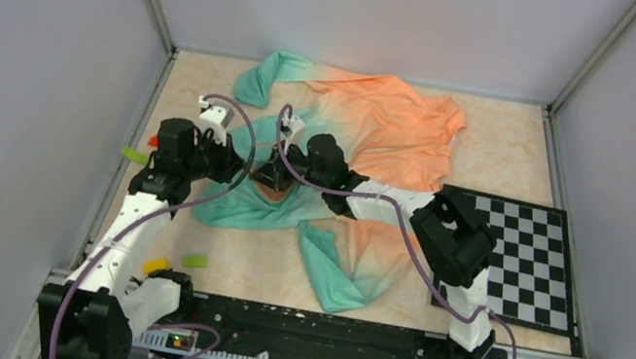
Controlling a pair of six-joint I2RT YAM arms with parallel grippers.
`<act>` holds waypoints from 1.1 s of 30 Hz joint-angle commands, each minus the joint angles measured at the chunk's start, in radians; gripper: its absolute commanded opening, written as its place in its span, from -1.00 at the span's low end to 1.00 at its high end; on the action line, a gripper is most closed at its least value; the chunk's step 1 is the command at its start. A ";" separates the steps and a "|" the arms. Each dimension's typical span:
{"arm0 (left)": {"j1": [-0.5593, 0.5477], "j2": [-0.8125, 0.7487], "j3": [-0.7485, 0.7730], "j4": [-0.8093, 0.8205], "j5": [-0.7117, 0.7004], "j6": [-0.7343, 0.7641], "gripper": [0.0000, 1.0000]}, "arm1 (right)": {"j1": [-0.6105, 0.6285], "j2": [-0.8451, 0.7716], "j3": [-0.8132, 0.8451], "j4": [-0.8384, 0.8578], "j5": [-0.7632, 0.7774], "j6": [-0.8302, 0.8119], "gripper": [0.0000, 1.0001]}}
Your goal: Zip up the jacket
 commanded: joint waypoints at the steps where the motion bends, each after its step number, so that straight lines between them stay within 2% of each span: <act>1: -0.005 -0.002 0.001 0.017 0.001 0.006 -1.00 | 0.008 -0.073 0.020 0.057 -0.024 -0.031 -1.00; 2: -0.005 -0.001 0.001 0.018 0.004 0.006 -1.00 | 0.009 -0.072 0.017 0.070 -0.037 -0.036 -1.00; 7: -0.005 0.002 0.001 0.020 0.014 0.006 -1.00 | 0.007 -0.061 0.023 0.099 -0.042 -0.049 -0.56; 10: -0.005 0.000 0.000 0.020 0.017 0.006 -1.00 | 0.007 -0.049 0.043 0.088 -0.038 -0.058 -0.51; 13: -0.005 0.001 0.000 0.020 0.017 0.006 -1.00 | 0.008 -0.036 0.074 0.048 -0.039 -0.064 -0.59; 20: -0.005 -0.003 0.001 0.019 0.007 0.006 -1.00 | 0.009 -0.047 0.065 0.028 -0.018 -0.071 -1.00; 25: -0.005 -0.007 0.001 0.016 -0.019 -0.001 -1.00 | 0.008 -0.050 0.070 -0.023 -0.004 -0.066 -1.00; 31: -0.005 -0.005 -0.002 0.020 0.000 -0.005 -1.00 | 0.008 -0.024 0.084 0.016 -0.039 -0.037 -1.00; 33: -0.005 -0.007 -0.002 0.020 0.002 -0.006 -1.00 | 0.008 -0.009 0.099 0.020 -0.042 -0.028 -0.93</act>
